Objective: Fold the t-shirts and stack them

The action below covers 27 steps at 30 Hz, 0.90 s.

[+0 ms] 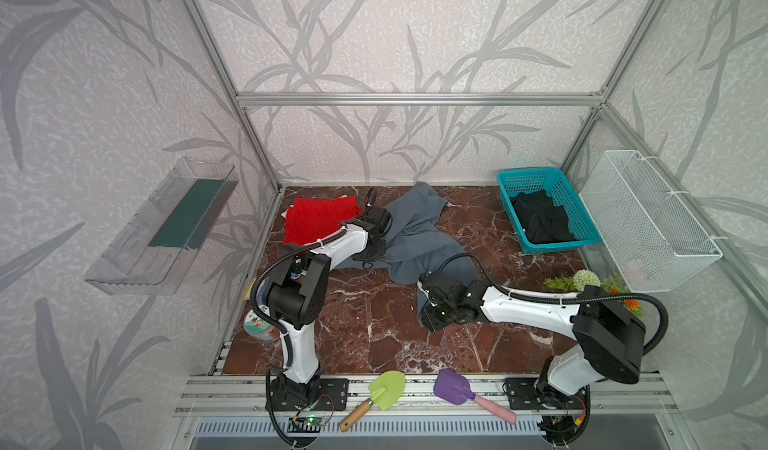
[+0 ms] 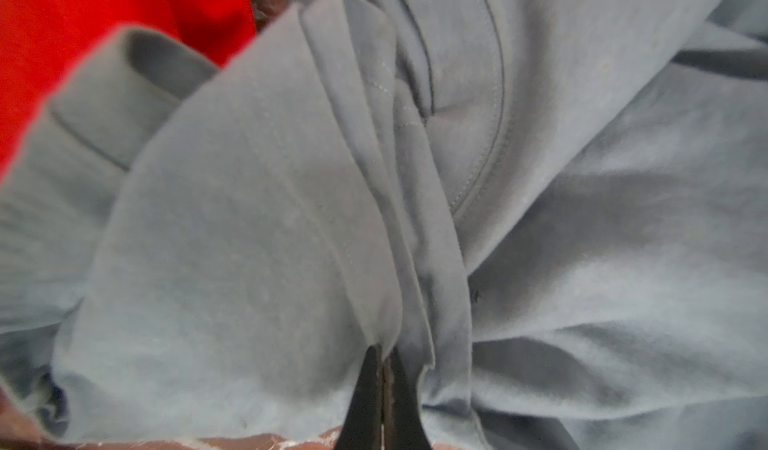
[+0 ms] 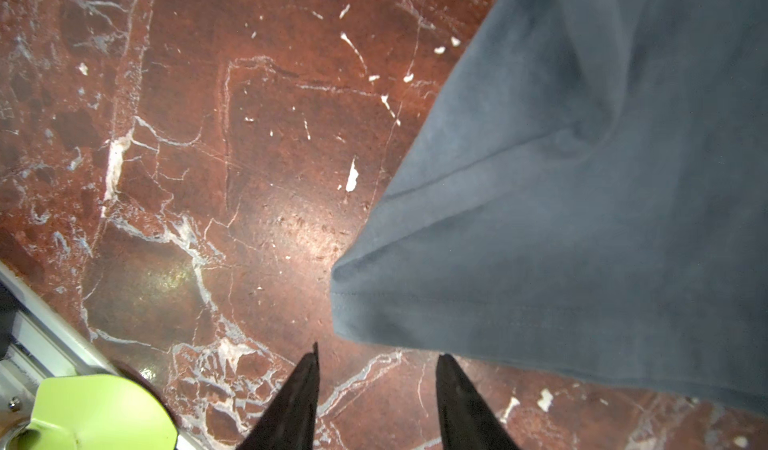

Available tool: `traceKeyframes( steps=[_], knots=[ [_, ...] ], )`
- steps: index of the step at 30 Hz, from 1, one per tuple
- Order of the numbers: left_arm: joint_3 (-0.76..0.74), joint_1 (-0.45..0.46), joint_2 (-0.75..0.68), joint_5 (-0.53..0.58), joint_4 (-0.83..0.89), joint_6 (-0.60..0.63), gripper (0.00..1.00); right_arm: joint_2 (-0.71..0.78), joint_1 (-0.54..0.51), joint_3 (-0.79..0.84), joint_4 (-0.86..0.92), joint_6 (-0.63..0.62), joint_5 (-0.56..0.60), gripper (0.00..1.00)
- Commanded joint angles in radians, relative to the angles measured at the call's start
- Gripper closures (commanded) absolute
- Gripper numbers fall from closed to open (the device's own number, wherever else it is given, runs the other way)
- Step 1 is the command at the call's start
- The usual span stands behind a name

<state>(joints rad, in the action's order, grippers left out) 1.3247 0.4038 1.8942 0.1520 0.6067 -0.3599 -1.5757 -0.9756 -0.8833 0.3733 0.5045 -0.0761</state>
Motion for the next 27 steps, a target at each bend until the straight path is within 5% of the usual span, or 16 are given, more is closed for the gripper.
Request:
traceKeyframes(
  steps=[1,18,21,27],
  knots=[
    [-0.013,0.000,-0.072,0.036,0.030,-0.007,1.00,-0.016,-0.010,-0.006,0.015,-0.007,0.018,0.55],
    [-0.085,-0.027,-0.343,0.138,0.079,-0.008,1.00,-0.171,-0.094,-0.108,0.098,-0.013,0.100,0.61],
    [-0.088,-0.044,-0.392,0.146,0.094,-0.004,1.00,-0.206,-0.092,-0.151,0.189,0.025,0.175,0.98],
    [-0.097,-0.085,-0.491,0.170,0.128,0.022,1.00,-0.139,-0.060,-0.151,0.267,0.027,0.294,1.00]
  ],
)
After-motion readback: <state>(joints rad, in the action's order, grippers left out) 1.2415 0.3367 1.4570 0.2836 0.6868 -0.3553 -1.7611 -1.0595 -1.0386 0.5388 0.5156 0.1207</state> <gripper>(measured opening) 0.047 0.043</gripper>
